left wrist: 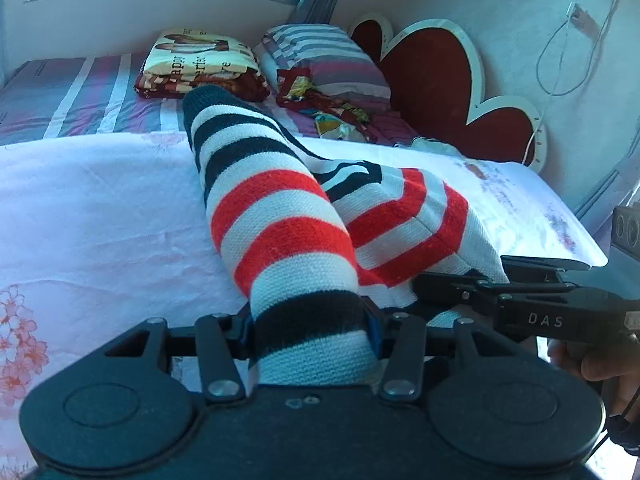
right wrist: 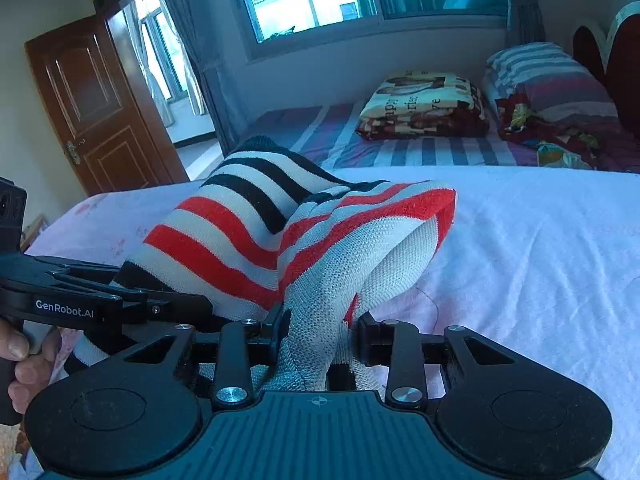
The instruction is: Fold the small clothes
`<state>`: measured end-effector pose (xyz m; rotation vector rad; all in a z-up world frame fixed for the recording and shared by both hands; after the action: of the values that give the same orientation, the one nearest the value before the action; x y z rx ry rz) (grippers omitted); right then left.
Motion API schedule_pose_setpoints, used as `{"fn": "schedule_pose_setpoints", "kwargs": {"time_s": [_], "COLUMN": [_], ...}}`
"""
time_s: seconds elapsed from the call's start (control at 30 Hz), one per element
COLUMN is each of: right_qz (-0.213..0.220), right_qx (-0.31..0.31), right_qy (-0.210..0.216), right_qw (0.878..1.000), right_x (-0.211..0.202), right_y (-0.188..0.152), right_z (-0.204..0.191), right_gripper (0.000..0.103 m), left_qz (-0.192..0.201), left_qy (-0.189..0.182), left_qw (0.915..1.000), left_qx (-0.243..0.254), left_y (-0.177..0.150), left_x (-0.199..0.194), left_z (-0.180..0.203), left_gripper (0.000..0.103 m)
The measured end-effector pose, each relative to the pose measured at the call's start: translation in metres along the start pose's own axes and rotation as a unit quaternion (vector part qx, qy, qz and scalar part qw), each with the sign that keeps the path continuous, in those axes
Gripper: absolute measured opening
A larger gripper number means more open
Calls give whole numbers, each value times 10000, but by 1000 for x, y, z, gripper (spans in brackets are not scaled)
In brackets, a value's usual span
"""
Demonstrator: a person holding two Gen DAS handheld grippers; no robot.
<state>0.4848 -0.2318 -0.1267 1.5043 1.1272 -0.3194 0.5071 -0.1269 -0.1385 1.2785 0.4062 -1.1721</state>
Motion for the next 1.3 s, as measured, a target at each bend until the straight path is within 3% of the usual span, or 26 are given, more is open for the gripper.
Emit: {"fn": "schedule_pose_setpoints", "kwargs": {"time_s": [0.23, 0.47, 0.8, 0.97, 1.07, 1.17, 1.23, 1.3], "right_qz": [124, 80, -149, -428, -602, -777, -865, -918], "right_qx": [-164, -437, -747, -871, -849, -581, -370, -12], "right_qy": [-81, -33, 480, 767, 819, 757, 817, 1035], "right_qw": [9998, 9990, 9959, 9923, 9912, 9924, 9922, 9904], "right_x": [-23, -16, 51, 96, 121, 146, 154, 159], "right_y": [3, -1, -19, -33, -42, -48, -53, -55], "right_z": [-39, -128, -304, -372, -390, -379, -361, -347], "right_gripper": [34, 34, 34, 34, 34, 34, 35, 35], "left_qz": [211, 284, 243, 184, 109, 98, 246, 344], "left_qy": [-16, -21, 377, 568, 583, 494, 402, 478], "left_qw": [9997, 9996, 9975, 9938, 9924, 9923, 9914, 9897], "left_qx": [78, -89, -554, -939, -1077, -1131, -1219, -1301], "left_y": [-8, -42, -103, -137, -147, -153, -156, -164], "left_x": [-34, -88, -175, -197, -195, -181, -177, -178], "left_z": [-2, -53, -164, -213, -234, -246, -253, -262], "left_gripper": [47, 47, 48, 48, 48, 53, 69, 76]}}
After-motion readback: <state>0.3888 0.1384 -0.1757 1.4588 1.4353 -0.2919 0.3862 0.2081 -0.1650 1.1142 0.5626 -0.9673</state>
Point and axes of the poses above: each gripper's, at about its wrist camera, not at the fingertips, and x roughly the way its jaws point, z to its right, y to its top, the point moved 10 cm from there along x, roughly the way its jaws point, and after that the axes turned 11 degrees about -z, right-handed, at the moved point
